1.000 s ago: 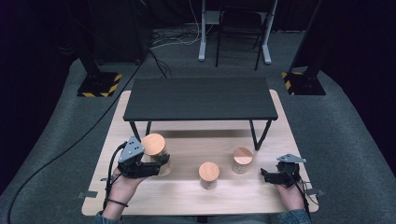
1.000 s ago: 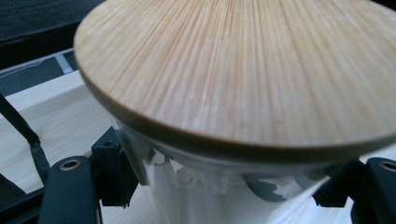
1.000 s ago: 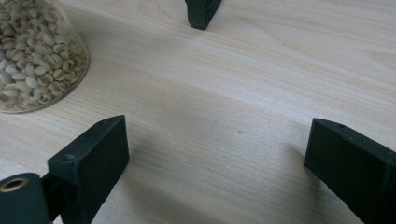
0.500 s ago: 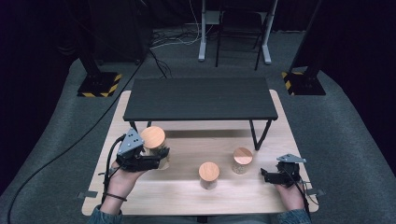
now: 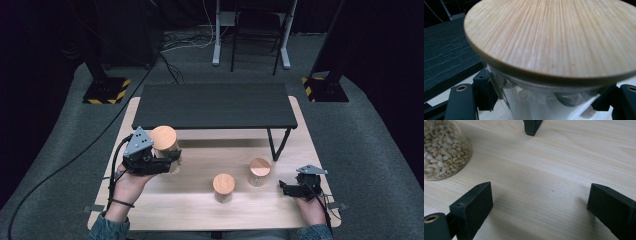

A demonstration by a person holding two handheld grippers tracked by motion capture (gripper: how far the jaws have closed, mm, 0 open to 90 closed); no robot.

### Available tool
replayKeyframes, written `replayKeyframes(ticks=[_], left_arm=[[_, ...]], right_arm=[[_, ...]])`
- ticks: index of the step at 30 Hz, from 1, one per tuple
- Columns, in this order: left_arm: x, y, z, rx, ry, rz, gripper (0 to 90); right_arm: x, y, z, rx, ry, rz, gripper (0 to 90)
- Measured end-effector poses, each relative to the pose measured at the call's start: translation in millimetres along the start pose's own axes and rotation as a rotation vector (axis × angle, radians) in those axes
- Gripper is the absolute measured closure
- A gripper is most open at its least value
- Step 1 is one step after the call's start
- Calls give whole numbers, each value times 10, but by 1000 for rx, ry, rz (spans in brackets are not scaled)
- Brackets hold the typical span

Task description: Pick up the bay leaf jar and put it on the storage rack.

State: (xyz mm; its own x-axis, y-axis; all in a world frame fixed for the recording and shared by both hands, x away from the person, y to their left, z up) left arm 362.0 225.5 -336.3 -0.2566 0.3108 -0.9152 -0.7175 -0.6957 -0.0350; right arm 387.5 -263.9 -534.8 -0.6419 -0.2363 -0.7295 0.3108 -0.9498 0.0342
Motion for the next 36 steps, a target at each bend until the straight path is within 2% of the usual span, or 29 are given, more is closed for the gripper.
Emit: replayKeyframes(ticks=[13, 26, 36], left_arm=[[-199, -107, 17, 6, 0, 8, 250], [-421, -175, 5, 8, -12, -11, 250], [-529, -239, -46, 5, -5, 5, 250]], right_arm=[[0, 0, 0, 0, 0, 0, 53], [0, 0, 0, 0, 0, 0, 53], [-1, 0, -1, 1, 0, -1, 53]])
Point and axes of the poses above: each handheld gripper's, and its own axes: z roughly backward along the jaws, x roughly out of its underside, y roughly to its right, the point moved 1 cm from there along -z, roughly forward along the jaws, and after that the axes turned 3 degrees about x, right-handed, at the moved point
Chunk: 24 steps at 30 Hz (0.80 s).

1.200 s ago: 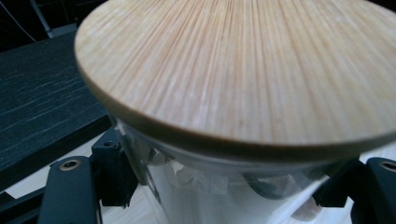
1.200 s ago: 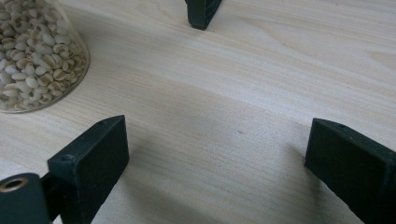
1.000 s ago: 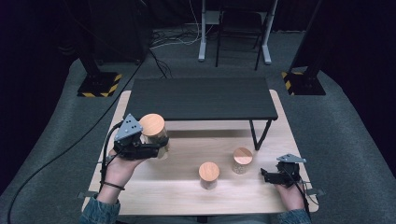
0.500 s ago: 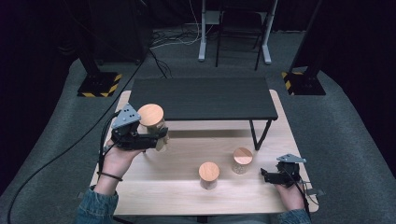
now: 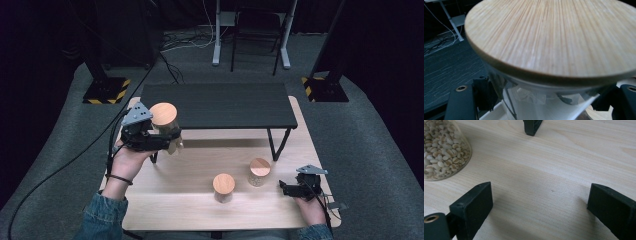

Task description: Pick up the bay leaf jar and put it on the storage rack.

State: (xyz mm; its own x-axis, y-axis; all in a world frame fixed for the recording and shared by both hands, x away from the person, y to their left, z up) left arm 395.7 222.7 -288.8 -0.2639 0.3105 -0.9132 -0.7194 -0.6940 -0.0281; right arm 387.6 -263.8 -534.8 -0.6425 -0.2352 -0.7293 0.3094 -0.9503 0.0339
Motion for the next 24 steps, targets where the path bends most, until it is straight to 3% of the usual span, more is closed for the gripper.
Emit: replayKeyframes(ticks=[11, 19, 24], left_arm=[[-222, -31, -11, -2, -2, -17, 250], [-340, -57, -104, -27, -23, -28, 250], [-368, -136, -172, -41, -15, -2, 250]], right_arm=[[-1, 0, -2, 1, 0, -2, 53], [-2, 0, -2, 2, 0, -4, 53], [-3, 0, -3, 2, 0, -5, 53]])
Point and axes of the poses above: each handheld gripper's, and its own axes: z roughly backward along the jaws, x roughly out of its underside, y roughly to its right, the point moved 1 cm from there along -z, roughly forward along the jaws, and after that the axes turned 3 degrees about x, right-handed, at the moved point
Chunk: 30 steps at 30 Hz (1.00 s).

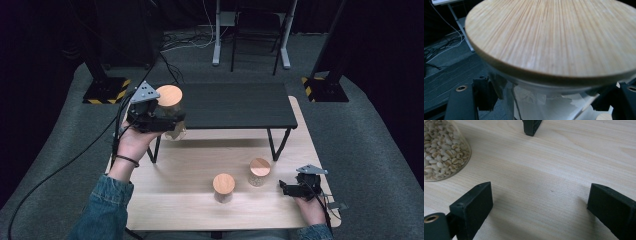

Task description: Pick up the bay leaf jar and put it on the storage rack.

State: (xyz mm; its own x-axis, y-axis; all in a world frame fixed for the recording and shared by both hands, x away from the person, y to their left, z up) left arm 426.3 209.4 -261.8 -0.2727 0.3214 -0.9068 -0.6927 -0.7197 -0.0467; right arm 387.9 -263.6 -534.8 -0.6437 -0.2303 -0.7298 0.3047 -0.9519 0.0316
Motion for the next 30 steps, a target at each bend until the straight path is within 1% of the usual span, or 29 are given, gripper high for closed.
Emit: replayKeyframes(ticks=[2, 4, 10, 13, 18, 23, 30], left_arm=[[-9, -35, -23, -1, 3, 12, 250], [-21, -61, -43, -10, 2, 14, 250], [-58, -133, -110, -24, 9, 37, 250], [-82, -172, -141, -39, 13, 44, 250], [-131, -244, -210, -63, 4, 59, 250], [-188, -284, -284, -87, 2, 62, 250], [-233, -291, -405, -95, -16, 64, 250]], right_arm=[[0, 0, 0, 0, 0, 0, 53], [0, 0, 0, 0, 0, 0, 53], [-1, 1, -1, 0, 0, 0, 53], [-1, 1, -1, 0, 0, 0, 53], [-1, 1, -1, 0, 0, 0, 53], [-1, -1, -1, 0, 1, -2, 53], [-2, 0, -2, -1, 1, -2, 53]])
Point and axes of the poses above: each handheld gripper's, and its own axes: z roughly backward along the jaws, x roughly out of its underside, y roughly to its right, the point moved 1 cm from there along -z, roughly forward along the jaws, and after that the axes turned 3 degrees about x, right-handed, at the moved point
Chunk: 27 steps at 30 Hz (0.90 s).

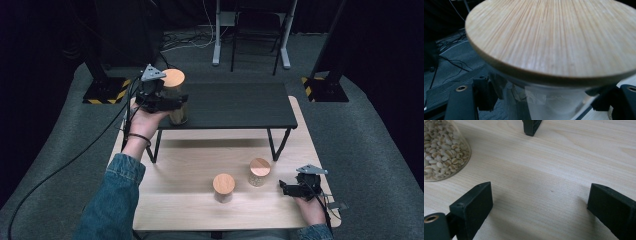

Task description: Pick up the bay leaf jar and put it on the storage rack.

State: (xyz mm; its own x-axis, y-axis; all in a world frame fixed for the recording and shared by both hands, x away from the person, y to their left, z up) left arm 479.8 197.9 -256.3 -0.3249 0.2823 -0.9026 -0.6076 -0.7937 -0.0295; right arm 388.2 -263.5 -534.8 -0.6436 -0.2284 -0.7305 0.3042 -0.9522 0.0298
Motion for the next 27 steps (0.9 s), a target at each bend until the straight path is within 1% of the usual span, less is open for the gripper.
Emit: replayKeyframes(ticks=[1, 8, 11, 12, 14, 16, 21, 23, 24, 26, 27], left_arm=[[-2, -2, -11, -1, -6, 0, 250], [-1, -22, -36, 5, 3, 20, 248], [7, -27, -18, -10, 15, 27, 231], [12, -25, -7, -11, 19, 27, 211], [25, -8, 14, -14, 17, 13, 199], [47, 8, 42, -15, 17, 2, 176], [106, 17, 143, -1, 11, -4, 147], [130, 23, 207, 1, 19, -10, 141], [145, 28, 243, 3, 32, -15, 141], [194, 40, 325, 21, 61, -8, 135], [214, 44, 350, 25, 67, -7, 133]], right_arm=[[0, 0, 0, 0, 0, 0, 53], [0, 0, 0, 1, 1, 1, 53], [0, 0, 0, 1, 0, 0, 52], [0, -1, 0, 0, 0, 0, 53], [0, -1, 0, 0, 0, 0, 52], [0, 0, -1, 1, 0, 1, 52], [0, -1, 0, 2, -1, 1, 52], [0, -1, 0, 2, -1, 1, 52], [0, 0, 0, 2, -1, 2, 52], [0, 0, 0, 2, -1, 2, 52], [0, 0, 0, 2, -1, 2, 52]])
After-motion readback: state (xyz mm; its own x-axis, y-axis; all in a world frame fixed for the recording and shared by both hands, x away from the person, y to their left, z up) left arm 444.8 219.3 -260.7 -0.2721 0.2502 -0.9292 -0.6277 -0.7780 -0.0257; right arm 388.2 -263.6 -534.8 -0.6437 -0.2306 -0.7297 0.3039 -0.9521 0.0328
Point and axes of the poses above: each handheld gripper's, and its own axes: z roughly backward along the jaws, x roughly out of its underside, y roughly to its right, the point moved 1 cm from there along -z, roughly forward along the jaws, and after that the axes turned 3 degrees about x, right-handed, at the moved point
